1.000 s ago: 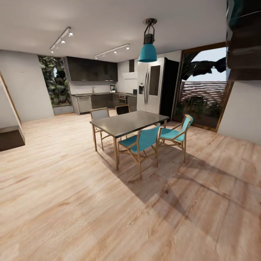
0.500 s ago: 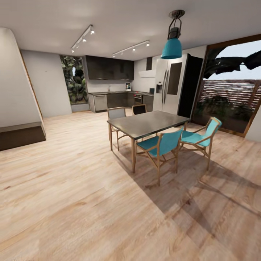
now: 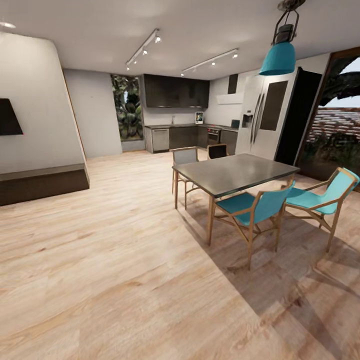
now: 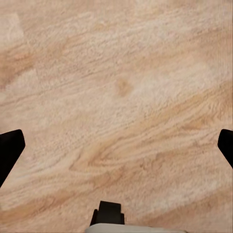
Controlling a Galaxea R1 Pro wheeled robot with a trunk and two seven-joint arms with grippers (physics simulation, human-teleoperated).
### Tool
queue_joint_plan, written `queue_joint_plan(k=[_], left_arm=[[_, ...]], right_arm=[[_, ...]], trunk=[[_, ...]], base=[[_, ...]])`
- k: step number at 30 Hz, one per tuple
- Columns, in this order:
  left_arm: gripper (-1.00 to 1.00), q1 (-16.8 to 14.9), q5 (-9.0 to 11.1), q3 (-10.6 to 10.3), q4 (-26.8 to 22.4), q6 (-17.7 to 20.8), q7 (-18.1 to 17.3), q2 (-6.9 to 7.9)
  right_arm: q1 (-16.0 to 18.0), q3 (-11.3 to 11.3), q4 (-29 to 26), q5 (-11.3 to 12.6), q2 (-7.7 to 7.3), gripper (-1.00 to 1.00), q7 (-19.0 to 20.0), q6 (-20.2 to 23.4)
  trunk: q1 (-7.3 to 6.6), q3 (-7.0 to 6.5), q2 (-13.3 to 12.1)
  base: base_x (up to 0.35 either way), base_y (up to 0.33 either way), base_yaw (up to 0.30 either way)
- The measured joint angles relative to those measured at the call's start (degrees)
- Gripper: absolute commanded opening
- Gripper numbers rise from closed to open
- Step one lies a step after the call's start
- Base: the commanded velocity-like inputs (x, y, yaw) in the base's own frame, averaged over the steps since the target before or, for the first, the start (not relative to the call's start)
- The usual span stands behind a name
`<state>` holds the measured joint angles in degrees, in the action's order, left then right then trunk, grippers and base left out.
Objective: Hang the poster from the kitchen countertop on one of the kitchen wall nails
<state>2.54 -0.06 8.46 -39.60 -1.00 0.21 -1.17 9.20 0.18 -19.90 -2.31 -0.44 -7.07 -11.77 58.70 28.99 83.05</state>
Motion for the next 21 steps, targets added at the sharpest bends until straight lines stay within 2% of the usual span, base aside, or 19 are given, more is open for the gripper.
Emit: queue_joint_plan(k=[10,21], left_arm=[[1.0,0.0,0.0,-0.2,1.3,0.1,0.0,0.27],[1.0,0.0,-0.1,-0.5,0.7,0.1,-0.1,0.29]], right_arm=[[0.0,-0.2,0.0,0.4,-0.06,1.0,0.0,-1.1],[0.0,-0.3,0.1,0.6,-0.01,1.0,-0.1,-1.2]], trunk=[[0.0,0.13,0.0],[-0.01,0.29,0.0]], base=[[0.288,0.224,0.067],[0.33,0.132,0.241]])
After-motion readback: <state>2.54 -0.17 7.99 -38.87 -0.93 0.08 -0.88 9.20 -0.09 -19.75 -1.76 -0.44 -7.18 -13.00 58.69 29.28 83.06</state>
